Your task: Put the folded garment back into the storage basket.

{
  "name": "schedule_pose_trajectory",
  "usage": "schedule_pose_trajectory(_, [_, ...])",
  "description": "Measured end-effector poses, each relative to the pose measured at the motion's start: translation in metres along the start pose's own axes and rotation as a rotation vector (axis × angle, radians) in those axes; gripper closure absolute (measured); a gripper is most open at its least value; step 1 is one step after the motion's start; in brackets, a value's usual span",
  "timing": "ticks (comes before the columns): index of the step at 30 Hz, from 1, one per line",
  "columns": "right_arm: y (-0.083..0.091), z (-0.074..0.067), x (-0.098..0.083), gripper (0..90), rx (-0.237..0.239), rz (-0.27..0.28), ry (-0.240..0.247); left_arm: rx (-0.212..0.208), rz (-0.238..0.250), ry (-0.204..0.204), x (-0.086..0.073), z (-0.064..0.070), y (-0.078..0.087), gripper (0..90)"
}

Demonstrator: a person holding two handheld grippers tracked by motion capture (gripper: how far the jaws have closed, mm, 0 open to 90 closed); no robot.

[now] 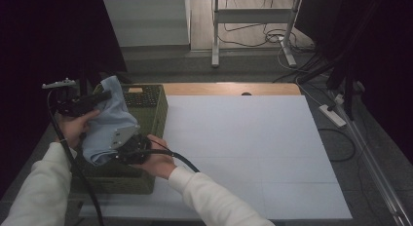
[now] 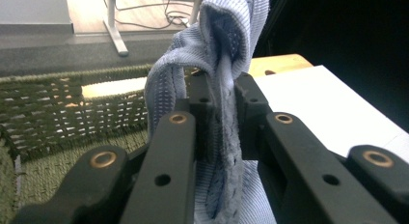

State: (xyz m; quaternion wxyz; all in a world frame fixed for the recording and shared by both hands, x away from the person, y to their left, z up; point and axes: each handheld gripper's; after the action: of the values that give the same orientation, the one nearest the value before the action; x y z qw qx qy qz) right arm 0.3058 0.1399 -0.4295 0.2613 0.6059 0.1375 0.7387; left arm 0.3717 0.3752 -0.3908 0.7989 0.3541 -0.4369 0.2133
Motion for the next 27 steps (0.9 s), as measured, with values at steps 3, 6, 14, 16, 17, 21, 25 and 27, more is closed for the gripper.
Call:
schedule_pose_trajectory(3, [-0.004,-0.001,-0.003,78.9,0.004,-0.017,0.001,-0.002,-0.013,0.001,-0.003,-0.002,-0.006,80.3])
schedule_pose_trajectory(6, [-0.008,-0.001,-0.005,78.9,0.007,-0.029,-0.005,-0.002,-0.023,0.008,-0.005,-0.005,-0.011,80.3])
schedule_pose_trajectory(14, [-0.016,0.000,-0.014,78.8,0.009,-0.070,-0.009,0.002,-0.061,0.029,-0.012,-0.013,-0.025,80.3])
schedule_pose_trajectory(16, [-0.018,0.001,-0.016,78.8,0.014,-0.083,-0.014,-0.004,-0.076,0.044,-0.015,-0.016,-0.030,80.3])
schedule_pose_trajectory(17, [-0.019,0.002,-0.017,78.8,0.012,-0.088,-0.015,-0.006,-0.079,0.051,-0.017,-0.018,-0.033,80.3])
schedule_pose_trajectory(21, [-0.022,0.003,-0.020,78.7,0.013,-0.104,-0.015,-0.017,-0.102,0.083,-0.023,-0.027,-0.043,80.2])
schedule_pose_trajectory(25, [-0.023,0.003,-0.020,78.7,0.013,-0.111,-0.009,-0.018,-0.104,0.098,-0.026,-0.032,-0.046,80.3])
schedule_pose_trajectory(27, [-0.024,0.003,-0.020,78.7,0.010,-0.112,-0.008,-0.011,-0.108,0.089,-0.026,-0.032,-0.046,80.3])
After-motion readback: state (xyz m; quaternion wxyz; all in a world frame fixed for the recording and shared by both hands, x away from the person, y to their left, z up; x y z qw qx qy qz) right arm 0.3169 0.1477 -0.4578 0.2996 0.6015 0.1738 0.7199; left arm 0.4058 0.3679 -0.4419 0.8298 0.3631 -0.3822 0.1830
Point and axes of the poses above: each handheld gripper's, and its own axes: y roughly backward along the jaws, x roughly out of its top, z roughly to its right, and after that the axes turned 7 degrees about -x, right-handed
